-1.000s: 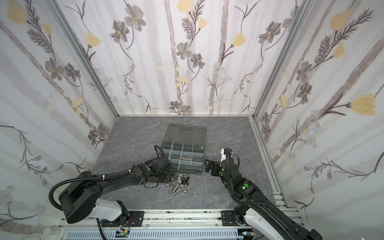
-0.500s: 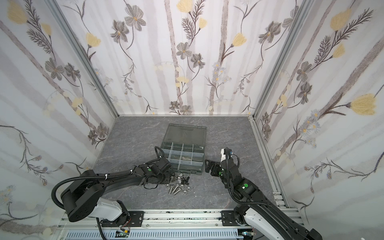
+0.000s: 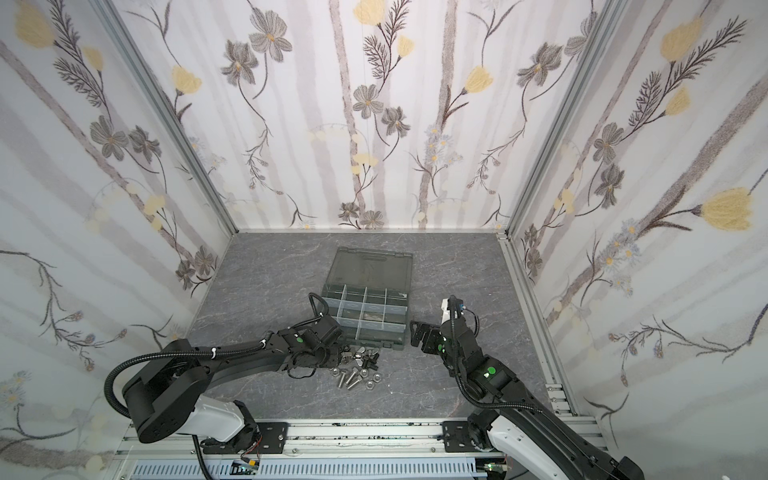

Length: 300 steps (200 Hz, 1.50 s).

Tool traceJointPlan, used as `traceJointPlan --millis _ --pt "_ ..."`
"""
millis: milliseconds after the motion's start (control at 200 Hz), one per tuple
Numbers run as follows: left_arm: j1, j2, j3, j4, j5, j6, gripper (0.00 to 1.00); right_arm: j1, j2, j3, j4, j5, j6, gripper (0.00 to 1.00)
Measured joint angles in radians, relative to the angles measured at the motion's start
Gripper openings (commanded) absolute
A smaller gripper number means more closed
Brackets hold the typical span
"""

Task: Sort the screws and nuts into containers

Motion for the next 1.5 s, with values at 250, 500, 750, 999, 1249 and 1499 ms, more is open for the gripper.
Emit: traceJointPlan --millis 250,500,750,999,1249,1499 --pt "0.000 -0.023 0.006 -0.009 0.003 0.005 0.20 0.000 0.000 0.000 0.000 0.000 0.000 1.00" --pt "0.001 -0.051 0.091 -0.017 0.018 0.029 0.20 -0.001 0.002 0.004 -0.006 0.000 0.000 1.00" --pt "0.029 -0.055 0.193 -0.013 0.011 0.053 0.21 -0.001 -0.006 0.004 -0.008 0.003 0.000 1.00" --pt "0.077 0.000 0.202 -0.011 -0.008 0.083 0.21 0.000 -0.010 0.008 -0.011 0.005 0.000 1.00" --pt "0.095 0.016 0.198 -0.012 -0.017 0.108 0.24 -0.001 -0.012 0.008 -0.012 0.007 0.001 1.00" --pt "0.097 0.016 0.184 -0.011 -0.020 0.108 0.29 0.000 -0.011 0.008 -0.013 0.007 0.008 1.00"
